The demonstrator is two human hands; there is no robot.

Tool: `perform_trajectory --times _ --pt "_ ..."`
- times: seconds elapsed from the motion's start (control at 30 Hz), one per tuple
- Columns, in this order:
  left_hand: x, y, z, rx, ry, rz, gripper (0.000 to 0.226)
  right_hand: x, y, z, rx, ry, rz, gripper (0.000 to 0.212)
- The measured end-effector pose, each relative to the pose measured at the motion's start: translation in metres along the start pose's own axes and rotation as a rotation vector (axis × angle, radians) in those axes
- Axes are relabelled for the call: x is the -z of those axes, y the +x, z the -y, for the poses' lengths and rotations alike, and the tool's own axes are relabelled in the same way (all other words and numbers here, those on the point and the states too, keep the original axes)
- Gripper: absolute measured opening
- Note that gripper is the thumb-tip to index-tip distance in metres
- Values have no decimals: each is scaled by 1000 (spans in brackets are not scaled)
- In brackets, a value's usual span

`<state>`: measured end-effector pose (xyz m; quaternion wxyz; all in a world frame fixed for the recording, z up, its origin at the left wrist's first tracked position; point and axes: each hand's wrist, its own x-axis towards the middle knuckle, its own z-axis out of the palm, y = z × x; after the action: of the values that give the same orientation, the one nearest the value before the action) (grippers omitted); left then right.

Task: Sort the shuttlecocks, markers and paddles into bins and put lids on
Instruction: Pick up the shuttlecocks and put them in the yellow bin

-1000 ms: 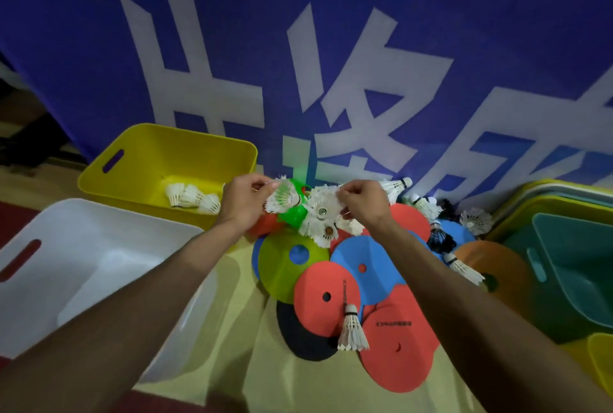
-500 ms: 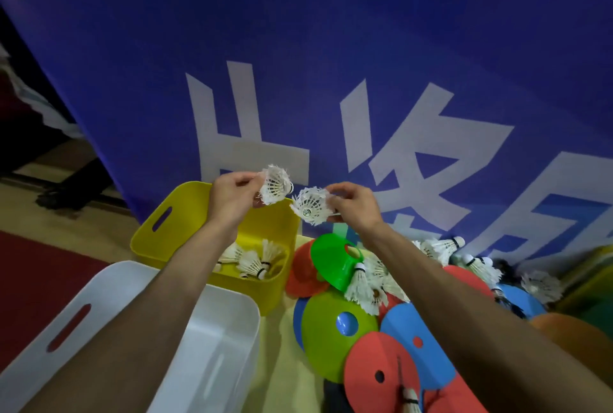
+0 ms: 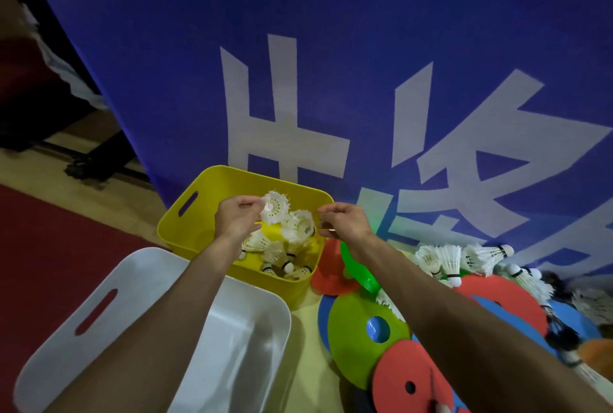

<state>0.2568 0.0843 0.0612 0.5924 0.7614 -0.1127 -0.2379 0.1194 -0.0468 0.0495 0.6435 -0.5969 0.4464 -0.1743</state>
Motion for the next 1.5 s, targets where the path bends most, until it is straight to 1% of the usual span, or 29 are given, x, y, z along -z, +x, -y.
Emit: perform_trajectory --times 0.1,0.33,0.43,0.6,0.73,0.87,1.0,1.1,1.17,1.33,1.43,1.5 --pt "-1 -4 5 13 11 36 7 3 -1 -2 0 -15 24 14" --pt "-17 -31 -4 -79 72 128 9 29 -21 3 37 -91 67 8" --pt "-30 -50 -10 -124 108 167 12 49 -36 2 61 -138 73 10" --pt "-61 -91 -15 -209 181 276 14 89 -62 -10 95 -225 59 7" --pt "-88 -126 -2 -234 231 393 14 130 -83 -32 113 -381 38 12" --pt "-115 -153 28 -209 323 493 14 171 -104 -68 146 -522 11 11" --pt "-135 -178 58 -161 408 610 16 200 -124 -105 108 -557 1 11" --pt "-146 -194 79 -96 447 669 14 212 -136 -132 80 -633 38 7" --pt "-151 -203 94 -85 482 699 13 215 -145 -148 38 -693 75 13" --pt "-155 -219 124 -48 506 740 23 214 -172 -193 8 -812 151 21" --pt "-154 -226 134 -32 528 757 21 213 -185 -215 -19 -822 243 39" --pt "-153 -230 138 -18 548 770 18 213 -191 -229 -11 -890 317 52"
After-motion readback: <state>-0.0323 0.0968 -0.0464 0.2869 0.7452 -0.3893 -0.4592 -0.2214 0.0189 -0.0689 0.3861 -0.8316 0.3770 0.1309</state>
